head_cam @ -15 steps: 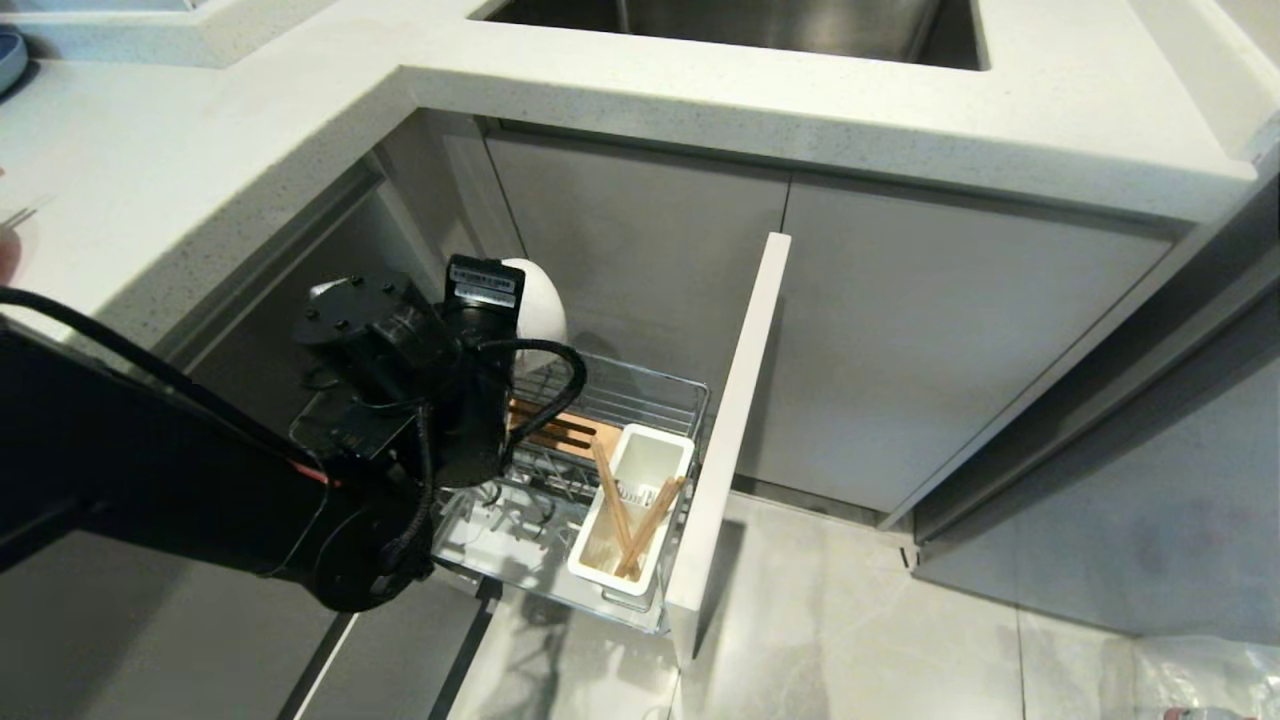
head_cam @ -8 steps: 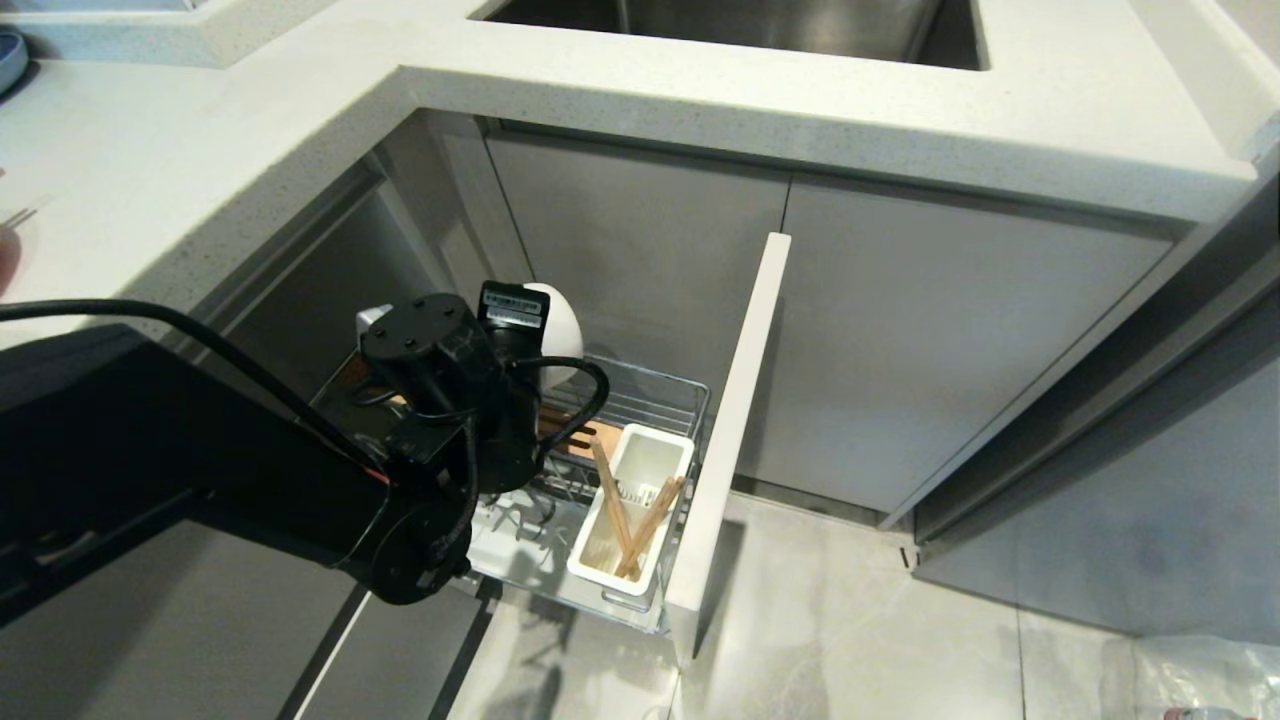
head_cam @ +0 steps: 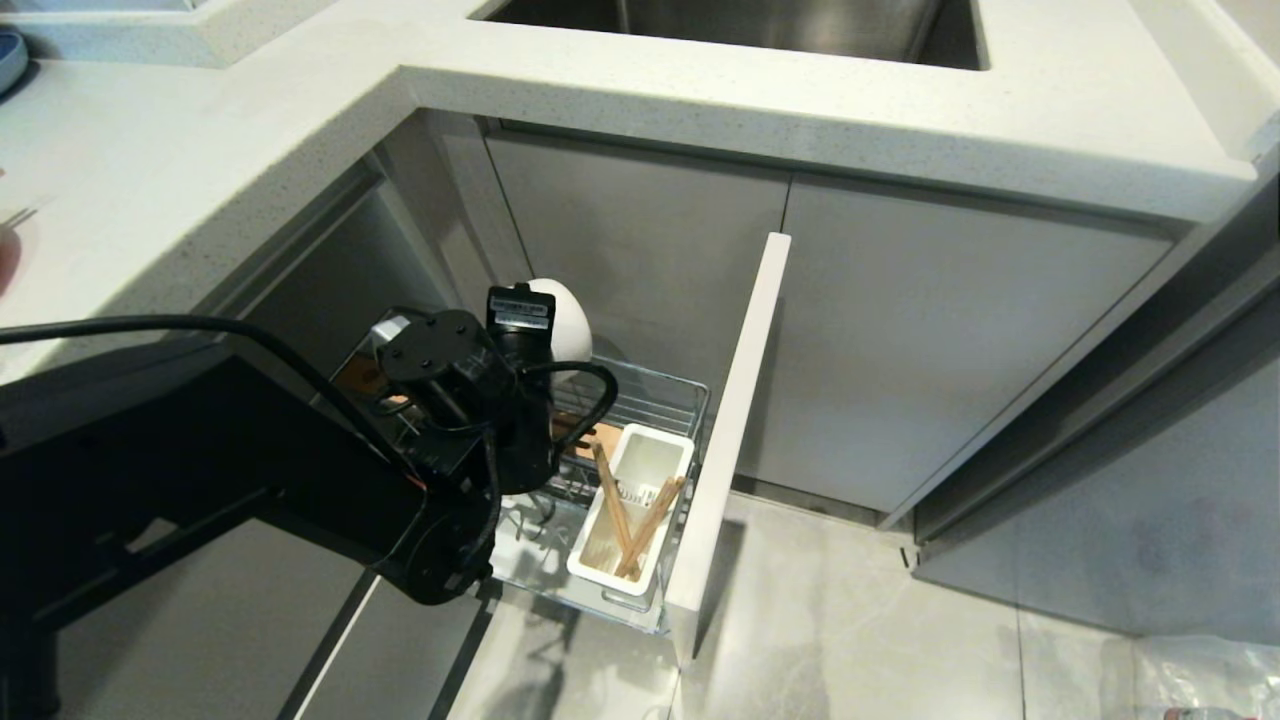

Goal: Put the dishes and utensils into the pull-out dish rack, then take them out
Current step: Pick up the bowl and place it in the cupboard

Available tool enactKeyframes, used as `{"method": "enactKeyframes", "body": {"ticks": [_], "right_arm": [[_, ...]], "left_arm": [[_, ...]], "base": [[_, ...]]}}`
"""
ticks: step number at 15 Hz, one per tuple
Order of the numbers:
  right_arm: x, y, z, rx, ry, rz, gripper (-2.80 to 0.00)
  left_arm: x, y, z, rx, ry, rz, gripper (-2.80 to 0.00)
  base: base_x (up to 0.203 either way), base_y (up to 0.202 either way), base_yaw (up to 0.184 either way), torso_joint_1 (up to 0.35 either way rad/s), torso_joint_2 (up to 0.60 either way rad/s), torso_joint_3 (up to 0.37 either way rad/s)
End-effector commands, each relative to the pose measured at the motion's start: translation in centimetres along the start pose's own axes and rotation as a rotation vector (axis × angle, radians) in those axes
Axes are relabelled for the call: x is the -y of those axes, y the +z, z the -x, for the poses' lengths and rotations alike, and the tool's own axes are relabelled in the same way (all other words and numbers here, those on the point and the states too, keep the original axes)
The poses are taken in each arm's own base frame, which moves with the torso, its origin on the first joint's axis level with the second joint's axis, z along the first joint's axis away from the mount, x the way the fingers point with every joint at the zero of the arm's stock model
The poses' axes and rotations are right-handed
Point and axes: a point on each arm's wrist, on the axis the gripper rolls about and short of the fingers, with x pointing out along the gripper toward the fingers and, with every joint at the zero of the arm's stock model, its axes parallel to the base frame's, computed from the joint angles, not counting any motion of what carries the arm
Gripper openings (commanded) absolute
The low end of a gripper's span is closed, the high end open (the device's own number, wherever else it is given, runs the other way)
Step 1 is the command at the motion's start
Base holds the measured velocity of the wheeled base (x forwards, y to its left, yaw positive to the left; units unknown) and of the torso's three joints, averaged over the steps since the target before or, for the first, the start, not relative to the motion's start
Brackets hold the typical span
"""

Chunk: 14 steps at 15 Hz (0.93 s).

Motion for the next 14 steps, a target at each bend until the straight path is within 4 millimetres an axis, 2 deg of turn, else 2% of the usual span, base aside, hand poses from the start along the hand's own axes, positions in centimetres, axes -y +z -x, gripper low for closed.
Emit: {"method": "enactKeyframes", "body": {"ticks": [1, 4, 9, 14], "right_arm": [[0.0, 0.0, 0.0, -0.001, 0.000, 0.000, -2.80], [0.0, 0.0, 0.0, -0.001, 0.000, 0.000, -2.80], [0.0, 0.0, 0.0, -0.001, 0.000, 0.000, -2.80], [0.0, 0.0, 0.0, -0.001, 0.000, 0.000, -2.80]], "left_arm": [[-0.4, -0.3, 0.0, 0.001, 0.004, 0.008, -2.80], [-0.7, -0.4, 0.0, 0.000, 0.008, 0.018, -2.80], [-2.3, -1.3, 0.1, -0.018, 0.038, 0.017, -2.80], [-2.7, -1.5, 0.1, -0.022, 0.047, 0.023, -2.80]], "base": [[0.000, 0.000, 0.000, 0.000, 0.00, 0.000], [0.000, 0.000, 0.000, 0.000, 0.00, 0.000], [0.000, 0.000, 0.000, 0.000, 0.00, 0.000], [0.000, 0.000, 0.000, 0.000, 0.00, 0.000]]}}
